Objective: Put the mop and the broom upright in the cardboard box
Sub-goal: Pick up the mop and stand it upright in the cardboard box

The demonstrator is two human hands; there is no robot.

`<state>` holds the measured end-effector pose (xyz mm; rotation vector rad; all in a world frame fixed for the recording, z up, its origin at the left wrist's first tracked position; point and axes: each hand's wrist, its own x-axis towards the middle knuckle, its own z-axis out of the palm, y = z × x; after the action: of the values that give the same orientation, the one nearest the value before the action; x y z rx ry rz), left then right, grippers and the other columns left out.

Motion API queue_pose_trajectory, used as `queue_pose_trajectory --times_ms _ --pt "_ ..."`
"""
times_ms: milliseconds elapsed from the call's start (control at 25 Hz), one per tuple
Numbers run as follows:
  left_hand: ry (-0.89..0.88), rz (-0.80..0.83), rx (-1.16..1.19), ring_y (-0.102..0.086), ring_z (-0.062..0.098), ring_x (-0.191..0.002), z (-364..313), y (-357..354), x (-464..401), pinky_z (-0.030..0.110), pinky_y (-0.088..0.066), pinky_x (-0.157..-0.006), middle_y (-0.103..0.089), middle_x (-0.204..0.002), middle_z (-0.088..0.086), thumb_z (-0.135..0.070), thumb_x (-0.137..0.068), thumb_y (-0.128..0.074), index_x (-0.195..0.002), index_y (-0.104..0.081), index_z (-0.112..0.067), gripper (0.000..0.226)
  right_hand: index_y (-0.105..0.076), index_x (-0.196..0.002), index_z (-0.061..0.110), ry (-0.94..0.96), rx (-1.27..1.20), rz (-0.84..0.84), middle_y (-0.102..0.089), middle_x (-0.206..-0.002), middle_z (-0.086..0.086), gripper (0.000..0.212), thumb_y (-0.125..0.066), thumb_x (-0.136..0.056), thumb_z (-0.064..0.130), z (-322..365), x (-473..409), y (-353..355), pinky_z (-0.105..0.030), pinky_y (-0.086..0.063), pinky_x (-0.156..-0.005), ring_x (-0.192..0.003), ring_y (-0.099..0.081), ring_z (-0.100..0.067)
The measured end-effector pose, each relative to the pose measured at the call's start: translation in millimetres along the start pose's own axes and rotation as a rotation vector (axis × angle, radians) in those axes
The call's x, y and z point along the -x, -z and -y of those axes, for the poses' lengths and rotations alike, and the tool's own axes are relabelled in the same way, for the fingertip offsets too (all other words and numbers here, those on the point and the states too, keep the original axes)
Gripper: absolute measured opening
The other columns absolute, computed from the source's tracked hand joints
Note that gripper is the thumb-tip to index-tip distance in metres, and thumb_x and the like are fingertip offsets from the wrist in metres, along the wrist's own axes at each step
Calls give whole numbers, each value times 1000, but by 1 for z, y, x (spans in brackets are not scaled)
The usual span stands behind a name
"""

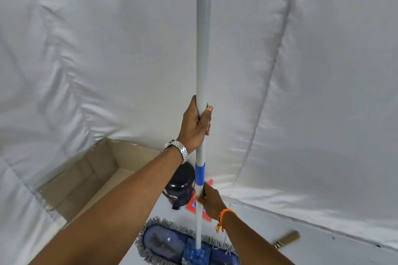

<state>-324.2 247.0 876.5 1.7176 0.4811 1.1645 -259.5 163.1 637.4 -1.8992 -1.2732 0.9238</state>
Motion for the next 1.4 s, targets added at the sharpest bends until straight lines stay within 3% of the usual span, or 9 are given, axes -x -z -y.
queue_pose_trajectory --times_ms 160,240,560,640,760,840,1000,1240,1400 --pt "31 0 -25 -38 25 -46 32 90 -30 32 -41 -43 -39 -60 12 -25 -97 -48 -92 -40 -2 24 -50 -98 31 26 -27 38 -56 -77 6 19 -60 -91 16 49 -63 -67 -31 -52 -81 -77 -53 -16" --pt "56 -9 -26 -38 24 -43 49 135 -50 32 -40 -44 -39 -57 13 -30 -98 -47 -93 -42 0 31 -50 -98 33 20 -57 35 -56 -79 4 24 -62 -90 14 75 -98 -98 -36 -52 -84 -78 -51 -15" --pt "86 -56 -54 -40 25 -38 105 316 -122 32 -39 -43 -45 -48 8 -36 -98 -46 -85 -46 -14 26 -52 -118 10 -29 -82 53 -60 -91 -1 27 -59 -93 15 190 -227 -220 -34 -48 -83 -86 -56 -19" --pt "89 -48 -55 -41 25 -40 125 357 -133 32 -40 -44 -47 -50 8 -37 -98 -45 -85 -46 -14 27 -50 -122 11 -37 -58 60 -54 -80 7 30 -57 -94 14 207 -251 -253 -32 -46 -80 -79 -54 -14" --pt "88 -40 -31 -42 21 -42 155 410 -147 31 -41 -45 -46 -51 7 -38 -97 -44 -84 -47 -17 25 -49 -126 15 -53 -100 16 -47 -72 10 35 -57 -92 10 225 -288 -296 -44 -51 -88 -69 -47 -7" --pt "74 -34 5 -42 20 -43 174 445 -164 31 -41 -45 -45 -50 5 -42 -95 -45 -84 -48 -19 25 -49 -129 15 -92 -90 -21 -48 -73 10 38 -58 -92 11 242 -318 -324 -39 -50 -84 -70 -47 -7" --pt "91 -21 28 -41 23 -43 215 500 -187 30 -40 -45 -43 -50 5 -44 -91 -47 -85 -47 -17 27 -47 -132 12 -162 -39 -84 -59 -91 1 40 -58 -93 13 271 -368 -362 -25 -38 -75 -82 -53 -16" --pt "102 10 30 -44 21 -46 287 546 -219 34 -43 -50 -46 -52 3 -42 -92 -48 -87 -47 -13 30 -51 -127 2 -317 -90 -121 -57 -93 -4 35 -55 -94 10 278 -449 -401 -39 -51 -84 -85 -54 -21" --pt "135 33 61 -44 22 -50 345 570 -243 37 -44 -55 -47 -55 3 -41 -91 -52 -87 -48 -15 26 -45 -135 9 -324 -96 -97 -55 -97 -5 41 -48 -94 6 273 -511 -419 -31 -45 -82 -88 -53 -21"
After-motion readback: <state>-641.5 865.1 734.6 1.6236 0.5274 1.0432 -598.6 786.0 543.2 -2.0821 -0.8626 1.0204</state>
